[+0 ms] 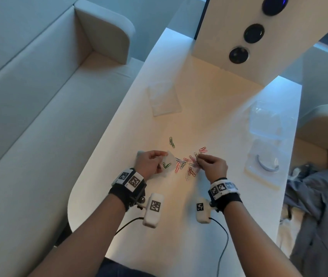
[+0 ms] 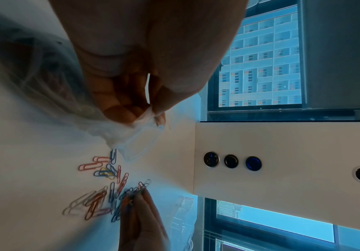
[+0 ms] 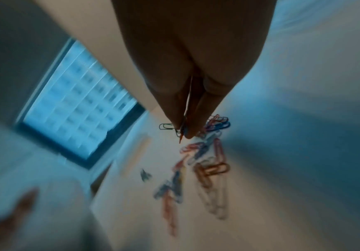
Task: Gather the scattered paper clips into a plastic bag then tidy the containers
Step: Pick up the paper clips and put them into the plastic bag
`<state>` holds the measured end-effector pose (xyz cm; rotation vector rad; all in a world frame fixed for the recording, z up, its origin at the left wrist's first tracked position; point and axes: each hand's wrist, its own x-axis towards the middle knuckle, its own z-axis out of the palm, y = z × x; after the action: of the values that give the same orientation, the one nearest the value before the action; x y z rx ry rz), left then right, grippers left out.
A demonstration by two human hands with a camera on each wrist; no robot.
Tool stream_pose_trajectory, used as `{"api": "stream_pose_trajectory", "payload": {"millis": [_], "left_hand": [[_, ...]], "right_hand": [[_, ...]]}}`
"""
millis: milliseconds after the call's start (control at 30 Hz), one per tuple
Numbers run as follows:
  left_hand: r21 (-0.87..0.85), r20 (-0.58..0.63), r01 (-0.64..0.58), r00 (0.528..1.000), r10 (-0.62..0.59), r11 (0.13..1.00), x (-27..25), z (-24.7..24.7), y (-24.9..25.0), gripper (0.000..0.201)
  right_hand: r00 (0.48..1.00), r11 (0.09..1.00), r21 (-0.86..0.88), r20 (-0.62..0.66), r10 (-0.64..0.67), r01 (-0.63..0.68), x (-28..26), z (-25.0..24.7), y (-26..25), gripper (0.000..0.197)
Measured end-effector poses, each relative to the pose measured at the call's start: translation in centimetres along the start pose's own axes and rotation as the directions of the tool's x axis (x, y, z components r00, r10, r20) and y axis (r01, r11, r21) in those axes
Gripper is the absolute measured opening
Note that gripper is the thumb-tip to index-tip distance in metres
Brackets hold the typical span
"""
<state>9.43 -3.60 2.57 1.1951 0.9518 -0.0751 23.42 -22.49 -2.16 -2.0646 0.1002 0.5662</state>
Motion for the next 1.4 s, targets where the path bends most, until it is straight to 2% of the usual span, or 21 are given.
{"api": "stream_pose_trajectory", "payload": {"millis": [33,100,133,200,267,367,433,567,600,667,767,833,900,967,1000,1100,1167,1200,1233,1267,1400], "left_hand": [[-0.007,0.002,0.008,1.0,-0.008,1.0,0.0,0.2,-0.2,0.023],[-0.006,0.002,0.017,1.0,-0.017,1.0,0.1,0.6,-0.4,0.022],[-0.005,0.0,0.018,1.0,-0.018,1.0,0.1,0.7,-0.5,0.022],[-0.007,-0.003,0.015,1.0,-0.015,1.0,0.0,1.2,-0.6,0.021],[-0.016,-0.006,0.011,1.0,-0.011,1.0,-0.1,1.7,-0.6,0.019],[-0.041,0.009,0.003,1.0,-0.003,0.999,-0.3,2.4,-0.5,0.016],[-0.059,0.023,-0.008,1.0,0.009,0.998,-0.6,2.8,-0.5,0.015],[-0.061,0.033,-0.029,0.999,0.031,0.998,-1.0,2.7,-0.5,0.016],[-0.064,0.033,-0.03,0.999,0.032,0.997,-1.0,2.7,-0.5,0.016],[-0.077,0.035,-0.031,0.999,0.034,0.997,-1.0,2.5,-0.5,0.018],[-0.085,0.04,-0.04,0.998,0.044,0.996,-1.0,2.2,-0.4,0.019],[-0.089,0.031,-0.056,0.998,0.059,0.994,-1.0,1.5,-0.2,0.02],[-0.086,0.005,-0.071,0.997,0.072,0.994,-1.0,0.4,-0.2,0.021],[-0.091,-0.018,-0.074,0.997,0.073,0.993,-0.8,-0.9,-0.3,0.025],[-0.097,-0.027,-0.064,0.998,0.062,0.993,-0.7,-1.4,-0.2,0.026],[-0.11,-0.049,-0.057,0.997,0.052,0.992,-0.5,-2.4,0.3,0.028],[-0.09,-0.067,-0.065,0.996,0.059,0.994,-0.2,-2.9,0.7,0.029],[-0.092,-0.072,-0.066,0.996,0.06,0.994,0.0,-3.2,0.9,0.028],[-0.097,-0.074,-0.065,0.996,0.058,0.993,0.0,-3.4,1.0,0.026],[-0.103,-0.076,-0.065,0.995,0.057,0.993,0.1,-3.6,1.1,0.024],[-0.151,-0.079,-0.043,0.996,0.031,0.988,0.3,-3.6,0.9,0.018]], "right_hand": [[0.995,0.965,0.242,0.031,0.098,-0.102,-0.5,-0.2,-0.3,0.018],[0.968,0.775,0.581,0.165,0.188,-0.249,-2.0,-0.7,-1.5,0.022],[0.954,0.706,0.644,0.229,0.191,-0.296,-2.7,-0.9,-2.1,0.023],[0.93,0.674,0.657,0.342,0.131,-0.337,-4.2,-0.9,-3.3,0.022],[0.915,0.762,0.572,0.397,0.068,-0.305,-5.3,-0.5,-4.2,0.021],[0.935,0.966,0.25,0.353,-0.034,-0.06,-6.0,0.8,-4.6,0.015],[0.941,0.993,0.066,0.32,-0.112,0.096,-6.0,1.5,-4.7,0.013],[0.924,0.996,0.03,0.371,-0.091,0.087,-6.0,2.1,-5.4,0.031],[0.924,0.991,-0.006,0.362,-0.122,0.134,-6.1,2.2,-5.5,0.031],[0.915,0.946,-0.135,0.326,-0.237,0.294,-6.4,2.3,-5.7,0.024],[0.859,0.857,-0.235,0.362,-0.362,0.46,-6.4,2.3,-6.5,0.013],[0.84,0.849,-0.207,0.38,-0.387,0.485,-5.4,2.2,-7.3,0.018],[0.853,0.857,-0.179,0.315,-0.416,0.484,-3.4,2.2,-8.0,0.026],[0.842,0.818,-0.234,0.282,-0.46,0.525,-1.0,2.7,-8.2,0.031],[0.821,0.778,-0.288,0.331,-0.466,0.558,0.2,3.3,-8.0,0.033],[0.701,0.607,-0.429,0.635,-0.324,0.669,2.7,5.5,-6.7,0.044],[0.605,0.373,-0.508,0.767,-0.215,0.777,3.4,6.3,-5.4,0.049],[0.579,0.246,-0.533,0.794,-0.184,0.81,3.6,6.3,-4.7,0.051],[0.576,0.159,-0.554,0.8,-0.17,0.817,3.7,5.9,-4.3,0.052],[0.593,0.12,-0.58,0.788,-0.166,0.805,3.8,5.2,-4.0,0.052],[0.712,0.182,-0.689,0.692,-0.12,0.701,4.3,0.8,-2.3,0.059]]}}
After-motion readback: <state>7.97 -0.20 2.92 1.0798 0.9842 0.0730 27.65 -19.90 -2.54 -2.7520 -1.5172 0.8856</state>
